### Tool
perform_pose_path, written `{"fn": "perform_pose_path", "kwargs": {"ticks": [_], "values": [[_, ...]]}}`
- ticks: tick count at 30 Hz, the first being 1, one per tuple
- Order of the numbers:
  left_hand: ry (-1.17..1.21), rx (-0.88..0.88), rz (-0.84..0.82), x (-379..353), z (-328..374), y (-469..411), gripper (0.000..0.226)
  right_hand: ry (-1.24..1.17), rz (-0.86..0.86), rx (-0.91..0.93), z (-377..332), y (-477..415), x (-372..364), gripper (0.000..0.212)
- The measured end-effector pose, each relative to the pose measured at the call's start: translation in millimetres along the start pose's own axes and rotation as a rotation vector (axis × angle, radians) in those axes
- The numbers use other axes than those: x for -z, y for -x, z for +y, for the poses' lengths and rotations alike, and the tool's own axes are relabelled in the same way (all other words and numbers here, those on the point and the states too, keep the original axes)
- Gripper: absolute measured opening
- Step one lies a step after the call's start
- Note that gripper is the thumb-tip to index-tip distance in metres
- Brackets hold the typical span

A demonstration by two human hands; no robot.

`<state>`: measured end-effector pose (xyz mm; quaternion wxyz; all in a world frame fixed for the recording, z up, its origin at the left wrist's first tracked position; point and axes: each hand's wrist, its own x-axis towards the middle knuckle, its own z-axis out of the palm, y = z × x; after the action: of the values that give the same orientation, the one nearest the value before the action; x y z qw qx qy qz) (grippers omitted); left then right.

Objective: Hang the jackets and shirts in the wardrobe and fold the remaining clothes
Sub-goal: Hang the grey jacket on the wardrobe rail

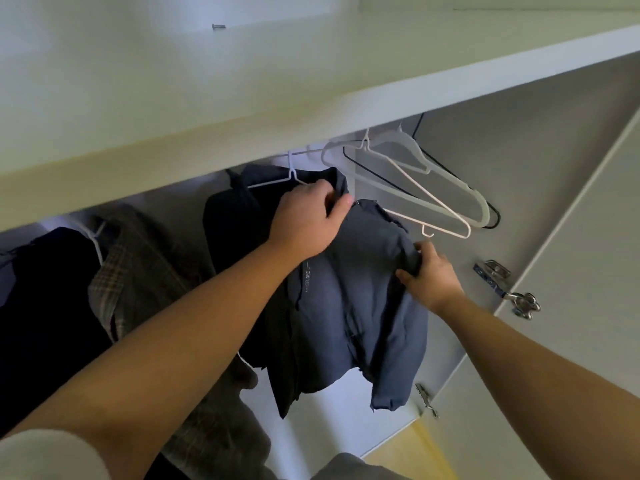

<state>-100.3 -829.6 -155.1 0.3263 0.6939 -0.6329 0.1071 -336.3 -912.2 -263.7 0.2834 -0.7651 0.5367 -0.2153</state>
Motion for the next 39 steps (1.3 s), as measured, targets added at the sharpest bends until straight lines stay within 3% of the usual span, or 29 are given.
{"fn": "perform_pose_path", "kwargs": {"ticks": [2, 8, 10, 13, 15, 17, 20, 26, 32, 35, 39], "values": [[0.009, 0.152, -0.137, -6, 12, -7, 0.048, 0.061, 0.025, -0.009, 3, 5, 2, 0.055], [-0.036, 0.284, -0.111, -11, 29, -9, 0.048, 0.029, 0.027, -0.020, 4, 19, 4, 0.053], [-0.165, 0.214, -0.029, -9, 36, -5, 0.054, 0.020, 0.035, -0.016, 4, 22, 3, 0.054], [-0.381, -0.038, 0.141, -5, 44, -1, 0.051, 0.002, 0.020, -0.025, 4, 25, 2, 0.054], [-0.396, -0.246, 0.125, -7, 46, -2, 0.037, -0.009, 0.008, -0.053, 6, 27, 1, 0.052], [-0.335, -0.376, -0.007, -12, 44, -2, 0.029, -0.011, 0.010, -0.084, 8, 29, 1, 0.046], [-0.309, -0.397, -0.170, -18, 37, 0, 0.034, -0.021, 0.076, -0.116, 12, 34, 0, 0.032], [-0.352, -0.380, -0.202, -17, 27, -7, 0.044, -0.008, 0.127, -0.131, 13, 41, -1, 0.020], [-0.319, -0.401, -0.267, -13, 24, -19, 0.032, -0.009, 0.138, -0.146, 11, 46, -3, 0.018], [-0.306, -0.431, -0.279, -11, 26, -22, 0.025, -0.120, 0.163, -0.102, 6, 46, -1, 0.007], [-0.256, -0.435, -0.294, -10, 26, -26, 0.021, -0.354, 0.129, -0.141, -7, 45, 4, 0.027]]}}
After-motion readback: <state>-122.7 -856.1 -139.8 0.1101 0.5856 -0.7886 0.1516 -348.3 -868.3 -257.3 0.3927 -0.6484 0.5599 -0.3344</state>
